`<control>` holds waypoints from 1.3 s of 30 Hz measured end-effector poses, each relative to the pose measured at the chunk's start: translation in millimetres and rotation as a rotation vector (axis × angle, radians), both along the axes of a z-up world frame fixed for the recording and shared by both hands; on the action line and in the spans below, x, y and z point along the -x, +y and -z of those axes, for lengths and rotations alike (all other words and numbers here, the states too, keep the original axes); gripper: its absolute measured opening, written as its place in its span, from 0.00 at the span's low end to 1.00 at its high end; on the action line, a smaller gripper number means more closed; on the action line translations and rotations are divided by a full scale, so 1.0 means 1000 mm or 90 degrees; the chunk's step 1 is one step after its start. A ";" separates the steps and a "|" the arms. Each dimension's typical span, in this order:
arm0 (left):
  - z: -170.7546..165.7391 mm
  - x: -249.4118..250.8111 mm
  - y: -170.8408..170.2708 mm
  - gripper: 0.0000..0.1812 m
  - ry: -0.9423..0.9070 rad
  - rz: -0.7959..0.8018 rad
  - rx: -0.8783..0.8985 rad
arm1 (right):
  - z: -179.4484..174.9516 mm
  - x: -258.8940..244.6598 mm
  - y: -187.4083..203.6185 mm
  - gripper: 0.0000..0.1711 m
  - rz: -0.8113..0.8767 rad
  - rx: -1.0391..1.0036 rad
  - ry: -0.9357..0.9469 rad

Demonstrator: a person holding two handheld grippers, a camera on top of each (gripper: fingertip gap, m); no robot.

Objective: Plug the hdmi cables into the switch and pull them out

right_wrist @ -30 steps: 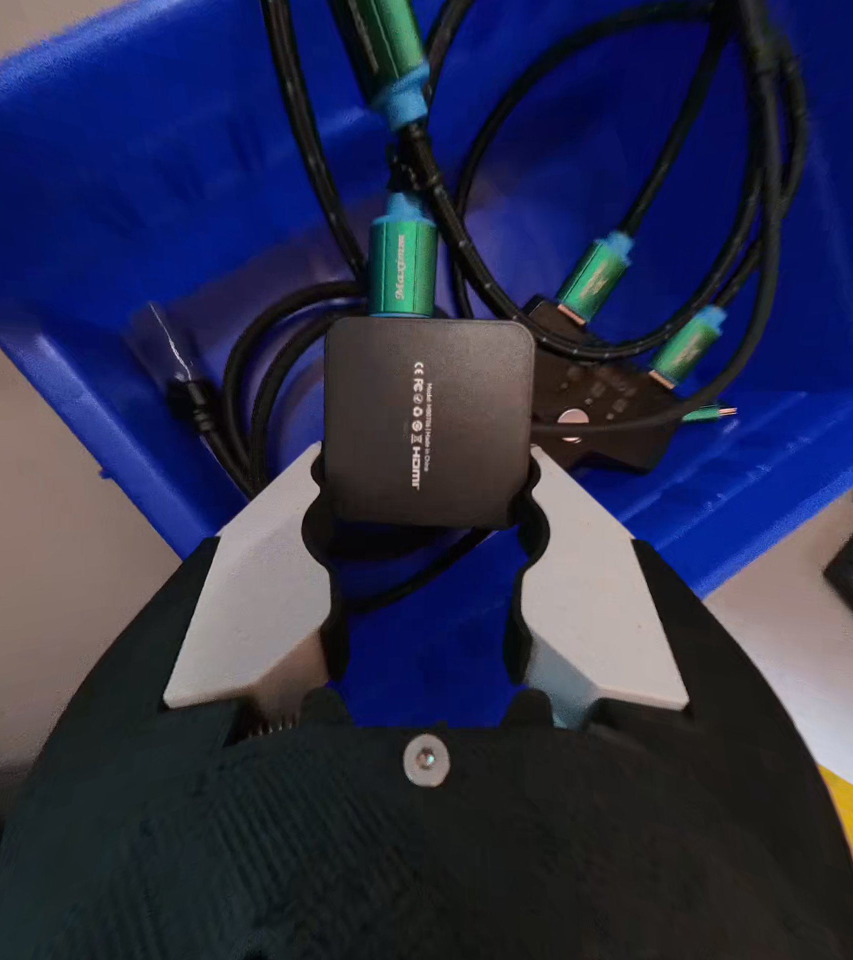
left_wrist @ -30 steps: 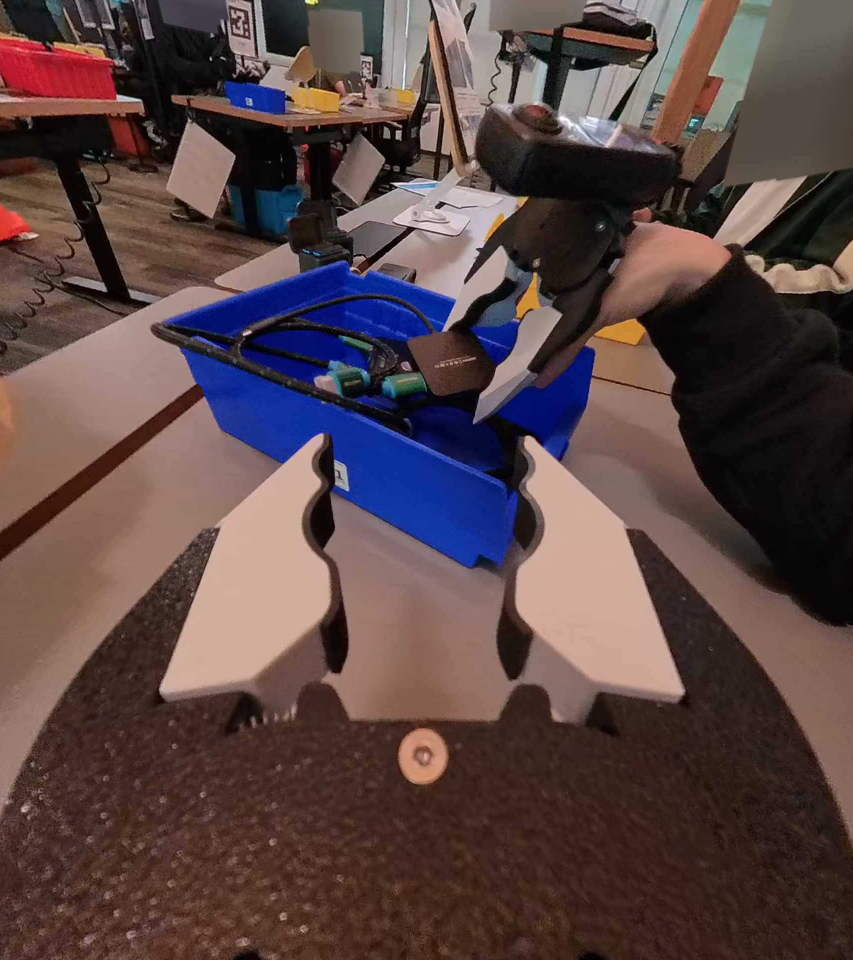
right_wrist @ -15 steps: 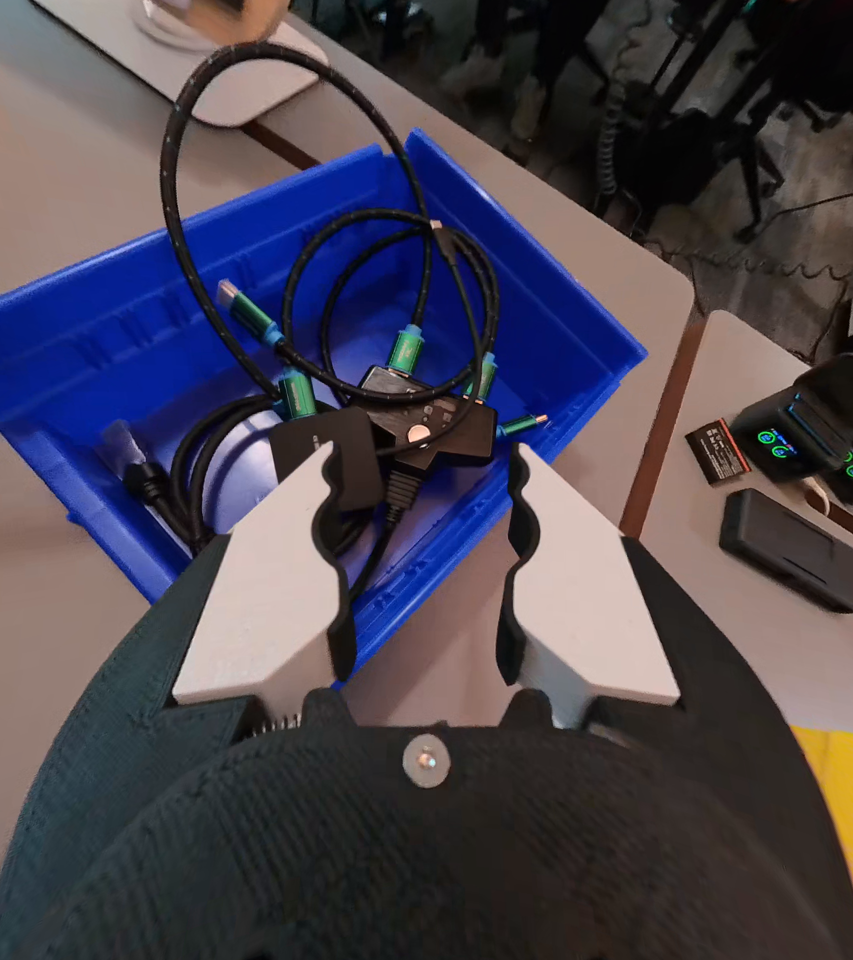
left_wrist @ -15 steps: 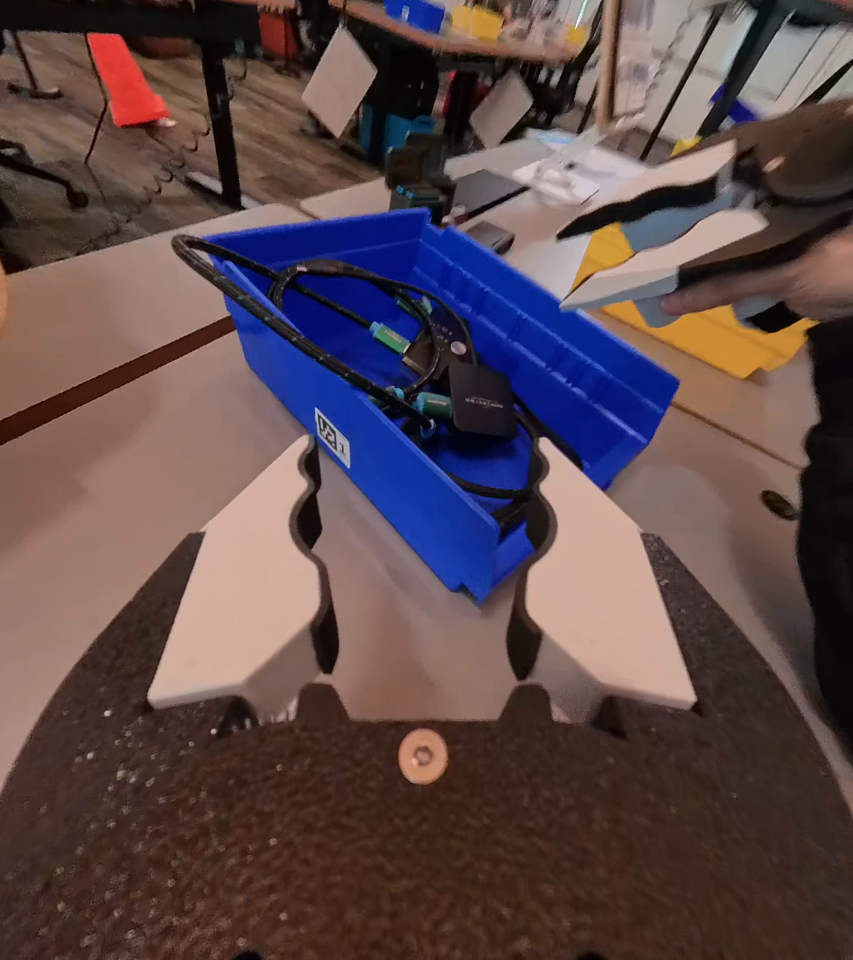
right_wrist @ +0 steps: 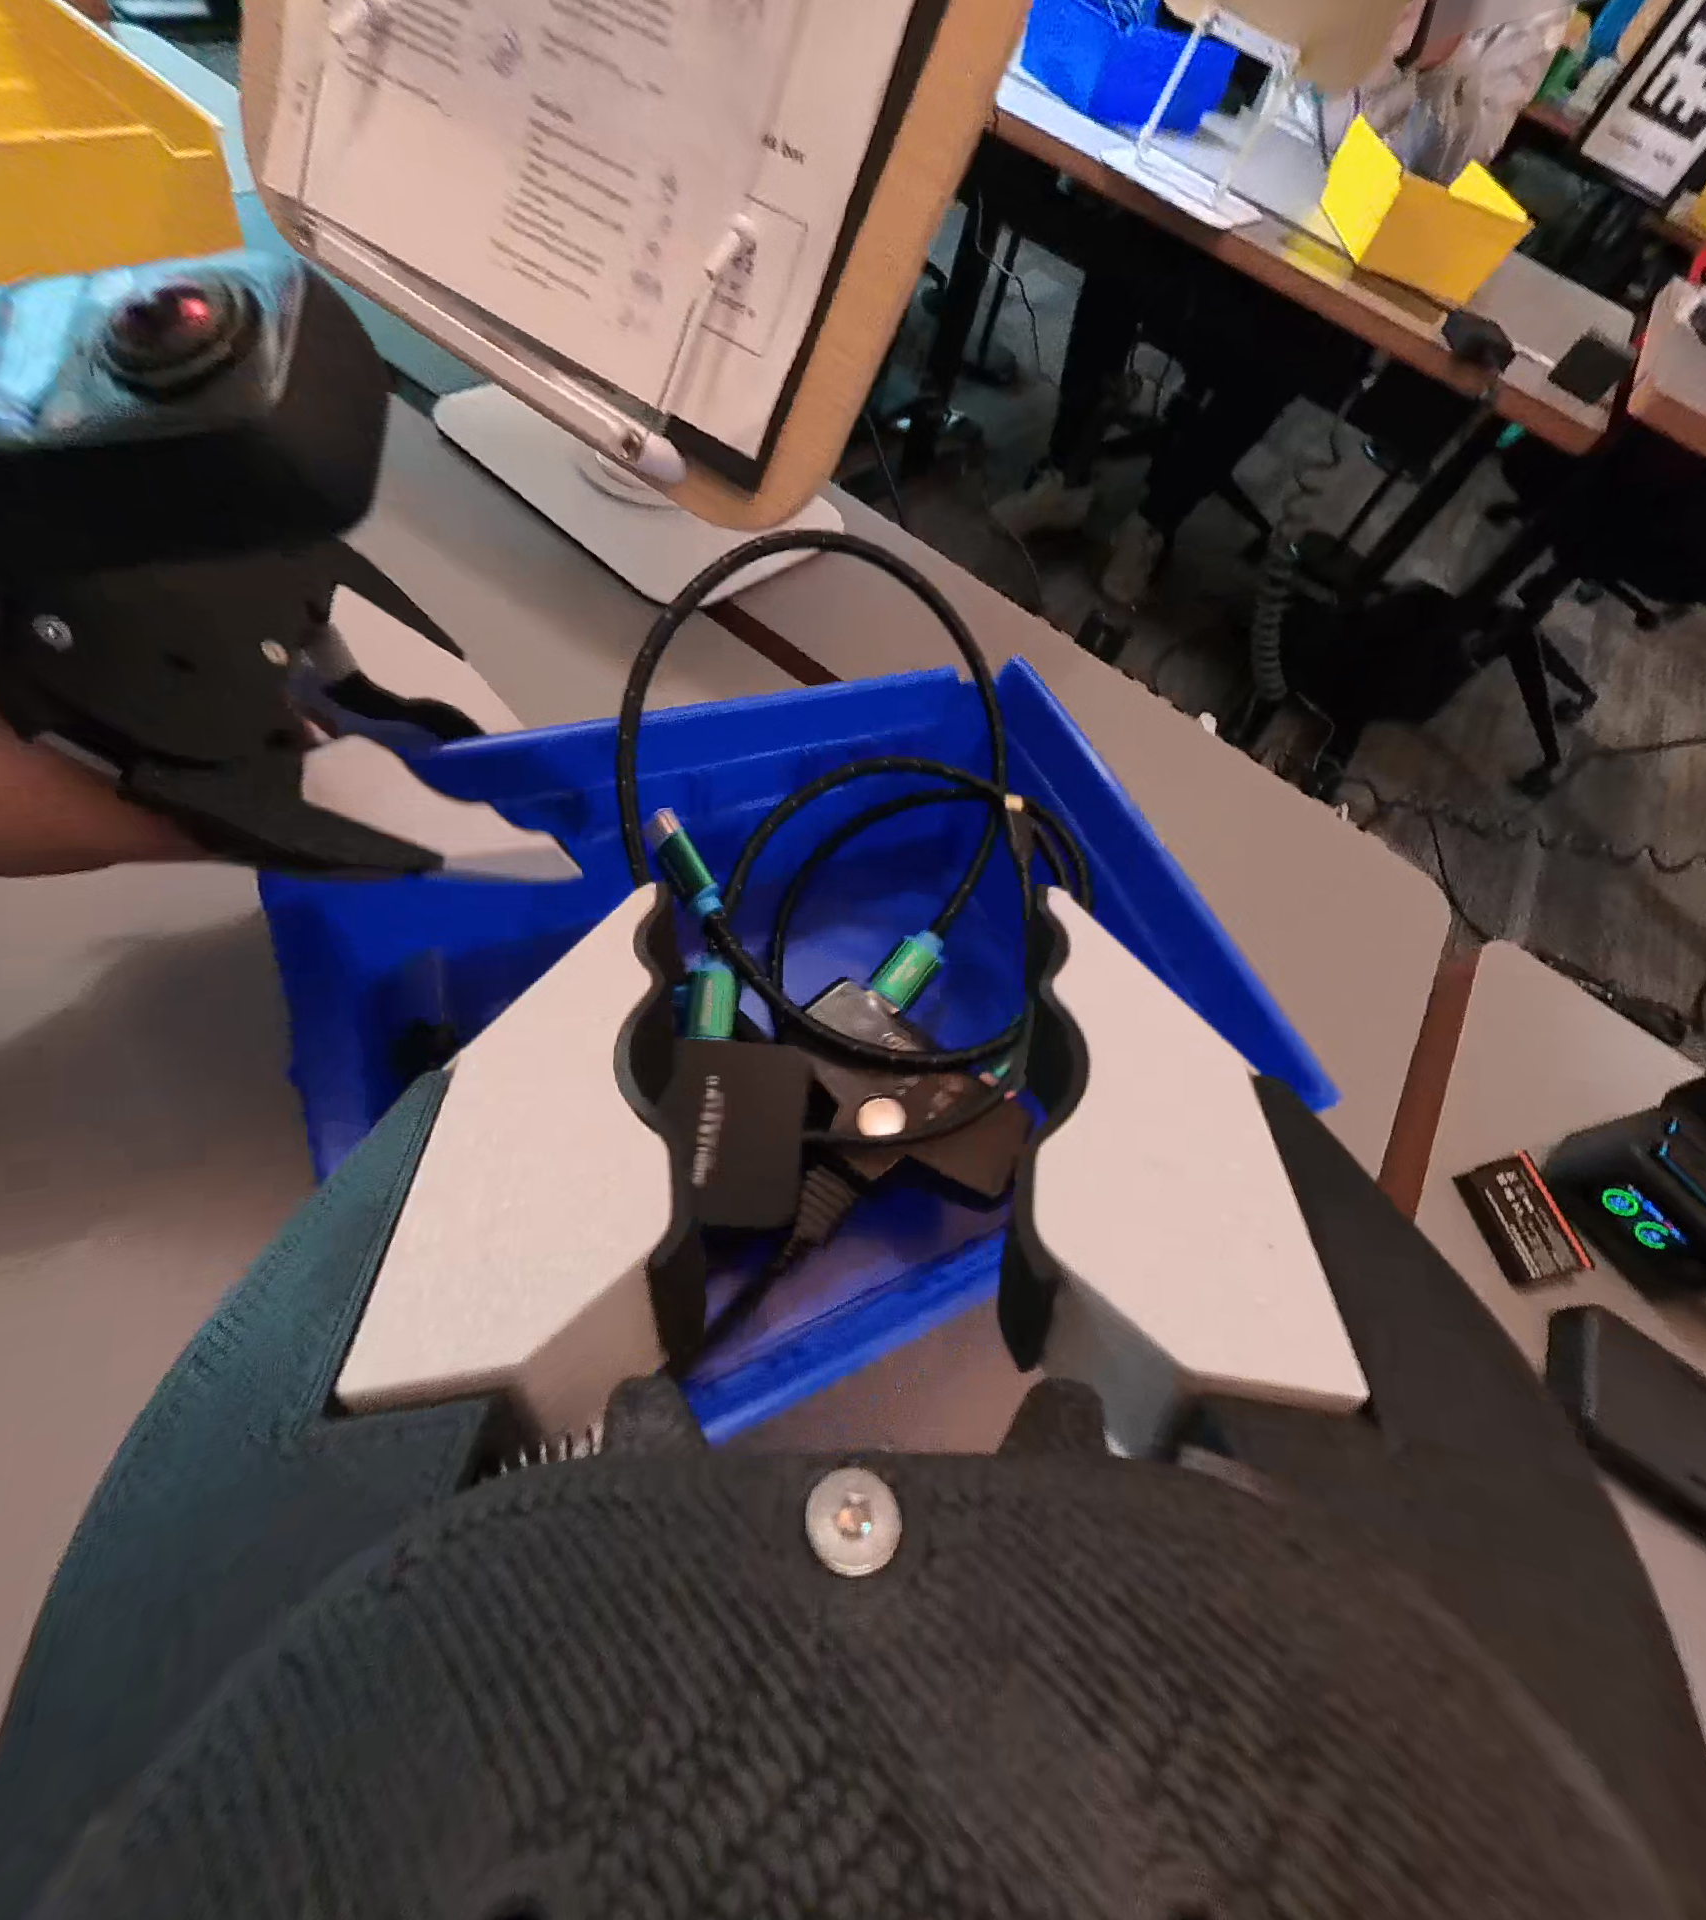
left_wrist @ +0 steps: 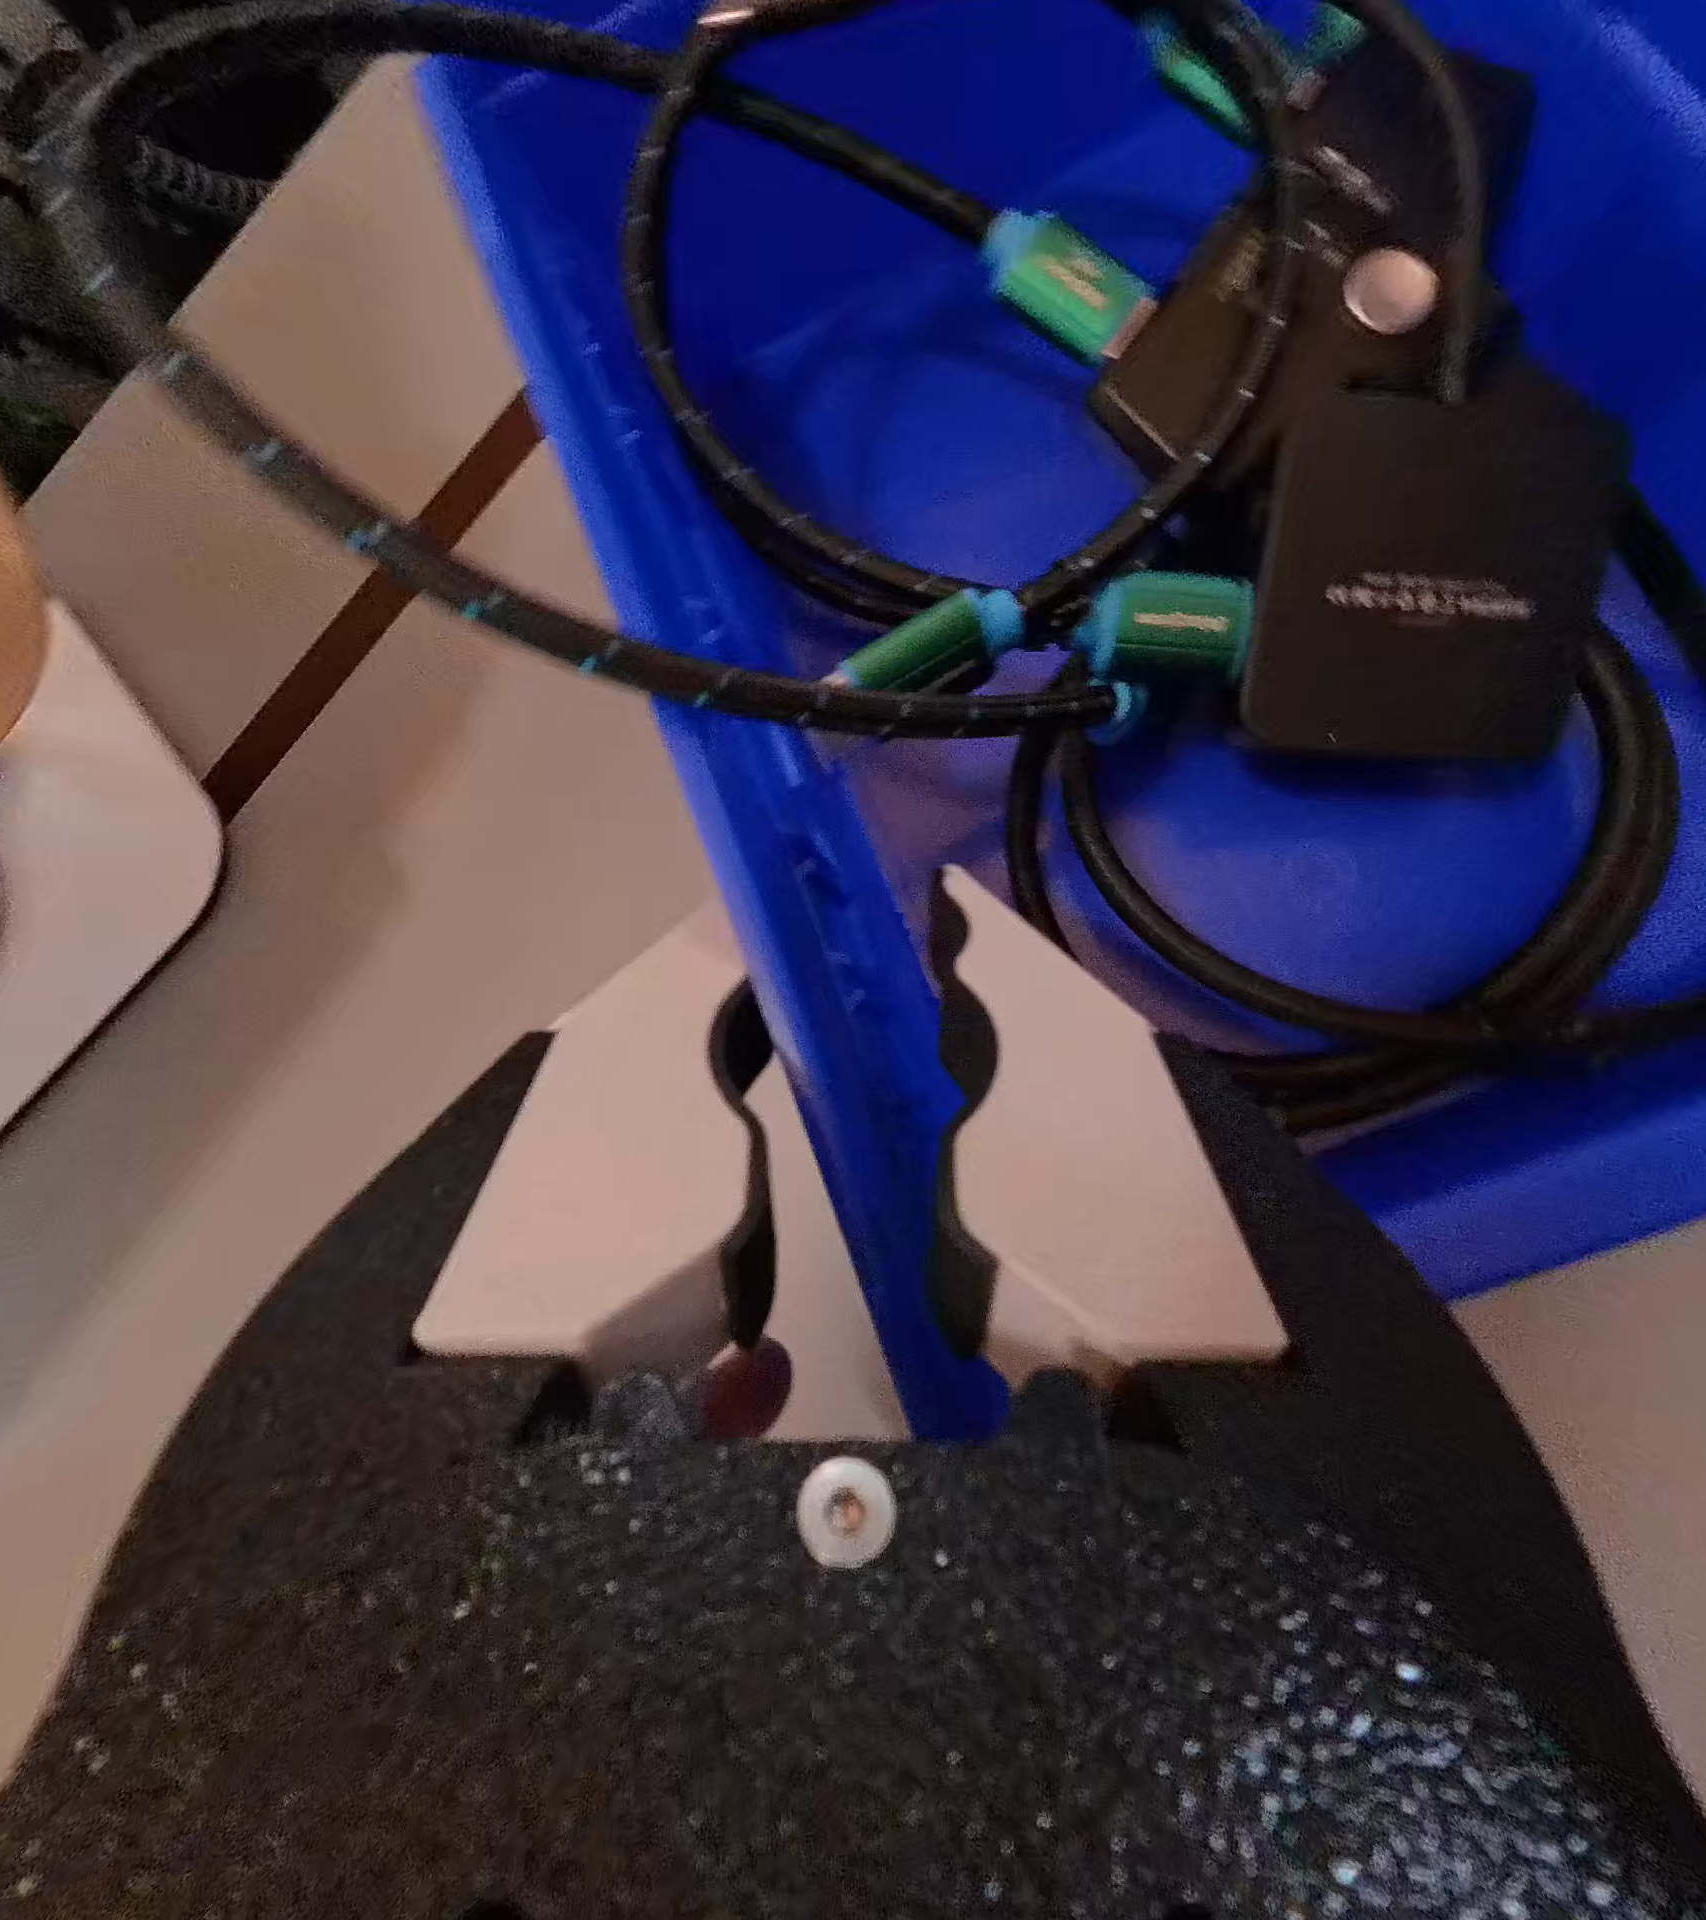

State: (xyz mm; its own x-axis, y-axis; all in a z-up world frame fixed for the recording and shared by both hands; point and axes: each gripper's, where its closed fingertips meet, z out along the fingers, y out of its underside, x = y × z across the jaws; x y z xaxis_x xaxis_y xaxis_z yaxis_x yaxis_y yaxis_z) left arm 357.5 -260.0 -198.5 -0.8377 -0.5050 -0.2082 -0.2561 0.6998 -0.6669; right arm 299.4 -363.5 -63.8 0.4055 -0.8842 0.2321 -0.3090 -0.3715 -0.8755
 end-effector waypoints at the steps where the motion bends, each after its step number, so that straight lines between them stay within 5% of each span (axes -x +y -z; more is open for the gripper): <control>1: -0.001 -0.005 0.014 0.08 0.008 -0.013 0.015 | -0.004 0.000 0.003 0.40 -0.004 -0.003 -0.011; 10: 0.000 0.019 0.204 0.02 0.059 -0.057 0.042 | -0.040 -0.005 0.061 0.52 -0.093 -0.109 -0.087; 18: -0.003 0.059 0.333 0.03 0.012 -0.193 0.110 | -0.047 -0.037 0.204 0.56 -0.181 -0.279 -0.079; 23: -0.008 0.069 0.359 0.03 -0.037 -0.247 0.176 | -0.057 -0.104 0.354 0.69 -0.256 -0.337 0.035; 26: -0.012 0.069 0.359 0.04 -0.074 -0.248 0.187 | -0.062 -0.162 0.434 0.66 -0.243 -0.382 0.136; 28: -0.012 0.069 0.358 0.05 -0.082 -0.243 0.201 | -0.032 -0.199 0.471 0.64 -0.184 -0.352 0.250; 33: -0.016 0.068 0.357 0.06 -0.112 -0.233 0.226 | 0.055 -0.243 0.505 0.51 -0.036 -0.240 0.385; 39: -0.021 0.066 0.356 0.07 -0.148 -0.218 0.251 | 0.109 -0.255 0.513 0.37 0.047 -0.184 0.455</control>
State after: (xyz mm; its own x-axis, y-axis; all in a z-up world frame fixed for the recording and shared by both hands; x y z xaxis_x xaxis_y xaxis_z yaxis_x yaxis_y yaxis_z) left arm 291.3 96.4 -177.3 -0.5667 -0.8168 -0.1076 -0.2403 0.2889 -0.9267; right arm 554.3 149.1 -173.3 0.3071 -0.9007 -0.3074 -0.8508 -0.1151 -0.5127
